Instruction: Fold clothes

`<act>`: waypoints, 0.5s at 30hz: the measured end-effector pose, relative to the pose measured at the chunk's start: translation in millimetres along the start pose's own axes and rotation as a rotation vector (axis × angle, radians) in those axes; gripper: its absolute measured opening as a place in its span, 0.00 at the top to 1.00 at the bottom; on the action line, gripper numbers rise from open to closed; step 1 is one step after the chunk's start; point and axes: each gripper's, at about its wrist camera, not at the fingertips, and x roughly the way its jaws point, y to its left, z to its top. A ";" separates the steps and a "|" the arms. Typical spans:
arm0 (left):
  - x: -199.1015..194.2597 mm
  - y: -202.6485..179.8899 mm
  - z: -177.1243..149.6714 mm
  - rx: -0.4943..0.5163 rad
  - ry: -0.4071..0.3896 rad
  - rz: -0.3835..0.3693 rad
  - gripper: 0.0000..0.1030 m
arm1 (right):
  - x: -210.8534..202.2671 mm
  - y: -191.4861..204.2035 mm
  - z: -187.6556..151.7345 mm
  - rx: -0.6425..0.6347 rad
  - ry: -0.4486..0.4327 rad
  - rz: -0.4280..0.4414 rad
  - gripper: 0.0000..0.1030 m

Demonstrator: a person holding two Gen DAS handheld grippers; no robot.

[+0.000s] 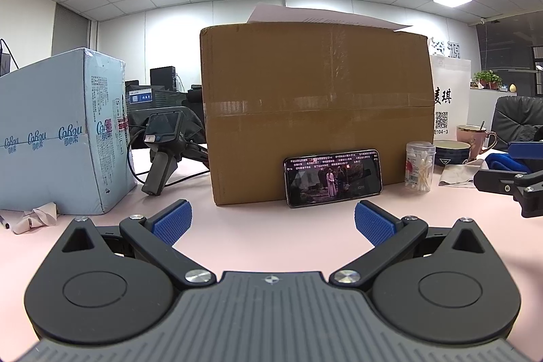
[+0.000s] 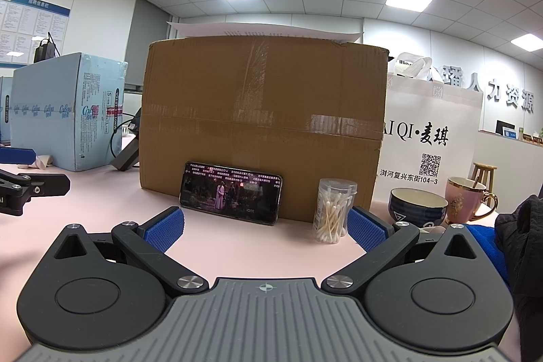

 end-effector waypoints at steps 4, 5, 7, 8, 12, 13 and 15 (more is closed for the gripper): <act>0.4 0.0 0.0 -0.001 0.002 0.006 0.00 | 0.6 0.2 -0.1 0.000 0.000 0.000 0.00; 0.5 0.1 0.1 -0.001 0.002 0.009 0.00 | 0.6 0.2 -0.2 0.000 0.000 0.000 0.00; 0.5 0.5 0.2 -0.004 0.004 0.019 0.00 | 0.8 0.2 -0.2 0.000 0.000 0.000 0.00; 0.6 0.8 0.4 -0.006 0.005 0.026 0.00 | 0.8 0.3 -0.2 -0.001 0.000 0.000 0.00; 0.2 2.3 0.8 -0.014 0.006 0.042 0.00 | 0.6 0.2 -0.1 -0.001 0.001 0.000 0.00; 0.3 2.5 0.8 -0.015 0.006 0.043 0.00 | 0.6 0.1 -0.1 -0.001 0.001 0.000 0.00; 0.6 2.6 0.8 -0.014 0.007 0.045 0.00 | -0.2 0.3 -0.2 -0.001 0.001 0.000 0.00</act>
